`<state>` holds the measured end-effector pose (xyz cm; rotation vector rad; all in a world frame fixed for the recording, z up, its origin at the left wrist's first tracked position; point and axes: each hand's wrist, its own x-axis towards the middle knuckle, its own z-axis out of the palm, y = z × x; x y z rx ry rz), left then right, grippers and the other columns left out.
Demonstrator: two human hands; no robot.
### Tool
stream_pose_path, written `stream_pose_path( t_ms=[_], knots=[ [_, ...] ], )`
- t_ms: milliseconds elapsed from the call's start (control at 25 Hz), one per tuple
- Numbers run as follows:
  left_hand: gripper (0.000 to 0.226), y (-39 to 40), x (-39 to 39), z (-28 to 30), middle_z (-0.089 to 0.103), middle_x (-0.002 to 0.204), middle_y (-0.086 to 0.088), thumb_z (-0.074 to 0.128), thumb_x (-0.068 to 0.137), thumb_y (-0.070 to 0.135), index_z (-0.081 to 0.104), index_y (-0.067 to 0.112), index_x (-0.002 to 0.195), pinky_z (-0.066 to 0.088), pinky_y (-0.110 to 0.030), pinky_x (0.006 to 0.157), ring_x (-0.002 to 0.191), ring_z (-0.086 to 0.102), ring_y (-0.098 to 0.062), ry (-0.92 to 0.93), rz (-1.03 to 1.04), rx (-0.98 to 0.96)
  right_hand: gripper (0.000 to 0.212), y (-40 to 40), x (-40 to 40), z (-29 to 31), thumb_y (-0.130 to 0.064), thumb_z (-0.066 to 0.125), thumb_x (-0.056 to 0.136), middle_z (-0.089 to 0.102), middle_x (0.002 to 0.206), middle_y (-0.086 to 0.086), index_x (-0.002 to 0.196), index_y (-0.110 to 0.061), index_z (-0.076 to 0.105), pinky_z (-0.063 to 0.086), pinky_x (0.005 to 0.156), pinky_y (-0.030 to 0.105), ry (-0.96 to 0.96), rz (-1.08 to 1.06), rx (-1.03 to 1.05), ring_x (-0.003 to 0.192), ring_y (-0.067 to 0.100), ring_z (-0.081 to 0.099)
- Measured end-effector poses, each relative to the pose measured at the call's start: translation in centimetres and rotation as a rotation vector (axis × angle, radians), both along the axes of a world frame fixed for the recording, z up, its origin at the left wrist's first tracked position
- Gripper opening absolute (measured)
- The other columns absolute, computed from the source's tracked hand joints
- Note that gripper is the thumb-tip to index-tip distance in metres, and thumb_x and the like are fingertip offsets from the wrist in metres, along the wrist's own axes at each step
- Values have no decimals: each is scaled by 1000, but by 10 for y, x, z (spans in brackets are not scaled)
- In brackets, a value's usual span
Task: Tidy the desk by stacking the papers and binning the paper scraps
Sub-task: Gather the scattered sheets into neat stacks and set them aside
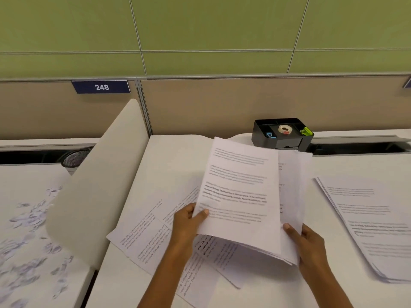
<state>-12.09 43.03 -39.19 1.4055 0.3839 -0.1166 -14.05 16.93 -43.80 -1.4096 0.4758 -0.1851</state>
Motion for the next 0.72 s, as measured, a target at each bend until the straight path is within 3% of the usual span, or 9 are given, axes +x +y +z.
stream_pose_path(
  t_ms=[200,360,560,720],
  knots=[
    [21,-21,-7,-7,67,102,3,62,89,16,62,21,109,53,-23,74,93,63,-11,-86,-6,243,25,-4,-3,1,-8,66,85,70,98,10,109,-2,63,51,88,46,28,-19,30,91,35,65],
    [65,-19,-1,-12,47,132,-2,62,86,40,35,21,142,47,-40,96,121,48,-23,-17,-150,504,26,-3,-7,8,-7,64,85,70,99,9,111,-2,63,53,84,43,25,23,51,90,33,66],
    [46,-23,-8,-6,60,120,6,67,84,11,46,30,120,49,-41,94,109,57,-16,-90,-207,309,15,1,-8,16,-16,60,89,71,101,7,102,-11,65,60,72,34,23,119,111,92,29,67],
    [58,-35,-19,-5,55,114,12,68,82,6,44,27,130,46,-30,91,106,53,-9,-128,-162,326,30,-4,-8,19,-37,48,96,70,99,9,103,-13,63,58,71,40,100,94,134,91,30,66]
  ],
)
